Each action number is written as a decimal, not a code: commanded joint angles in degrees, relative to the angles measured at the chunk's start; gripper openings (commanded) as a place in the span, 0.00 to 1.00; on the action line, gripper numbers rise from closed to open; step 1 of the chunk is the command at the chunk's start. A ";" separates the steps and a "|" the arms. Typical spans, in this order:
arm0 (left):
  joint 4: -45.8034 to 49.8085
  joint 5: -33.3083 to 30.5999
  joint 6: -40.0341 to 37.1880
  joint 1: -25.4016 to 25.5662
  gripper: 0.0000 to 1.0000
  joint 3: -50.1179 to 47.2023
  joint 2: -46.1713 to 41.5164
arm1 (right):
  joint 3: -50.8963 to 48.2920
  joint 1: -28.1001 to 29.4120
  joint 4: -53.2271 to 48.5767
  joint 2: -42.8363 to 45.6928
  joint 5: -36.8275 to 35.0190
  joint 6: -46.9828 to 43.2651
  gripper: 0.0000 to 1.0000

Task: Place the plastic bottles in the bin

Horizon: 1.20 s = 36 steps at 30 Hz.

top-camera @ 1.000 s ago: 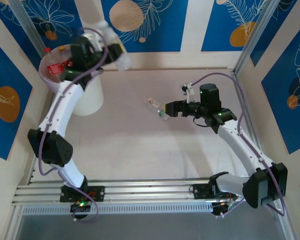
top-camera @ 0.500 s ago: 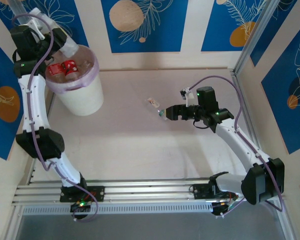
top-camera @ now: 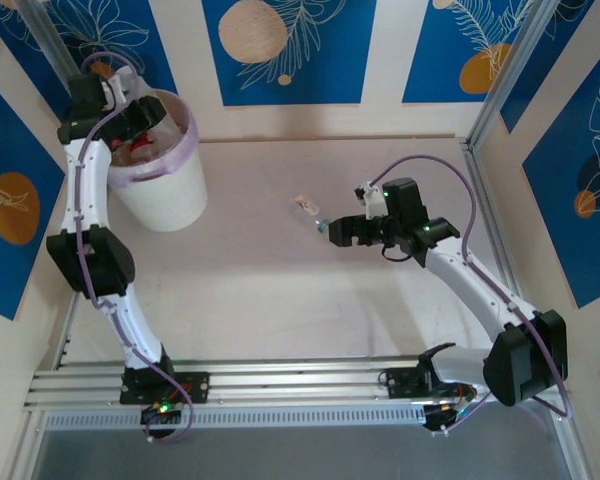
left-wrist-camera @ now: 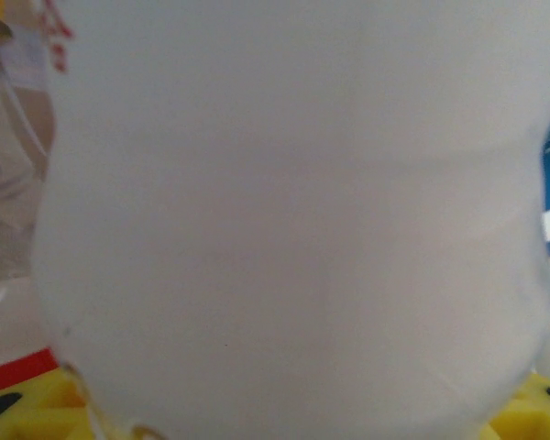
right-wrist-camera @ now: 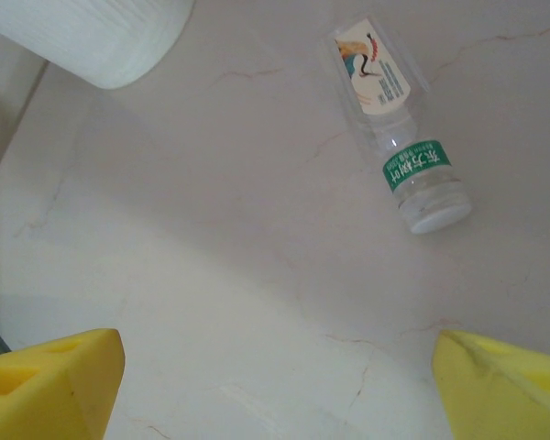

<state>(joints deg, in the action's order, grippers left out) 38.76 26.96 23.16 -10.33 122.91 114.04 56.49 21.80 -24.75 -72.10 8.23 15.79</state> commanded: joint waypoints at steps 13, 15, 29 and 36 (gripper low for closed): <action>11.95 3.22 -8.52 0.62 0.88 8.57 5.96 | 2.31 0.16 -2.22 -2.99 -7.51 0.47 0.89; 12.39 2.55 -9.14 0.62 0.96 9.02 5.55 | 2.31 -0.05 -2.30 -3.01 -7.48 0.49 0.89; 12.23 -4.94 -11.23 -0.12 1.00 11.39 -2.28 | 5.25 0.83 -4.61 -7.22 -12.96 -2.02 0.89; 12.17 -6.60 -12.56 -0.08 1.00 5.61 -8.22 | 9.82 2.10 -5.71 -12.32 -16.61 -7.92 0.89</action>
<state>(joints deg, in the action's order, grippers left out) 50.19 21.78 12.21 -10.00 130.78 109.69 63.77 23.51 -29.43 -82.85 -6.52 11.55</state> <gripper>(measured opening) 0.998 0.893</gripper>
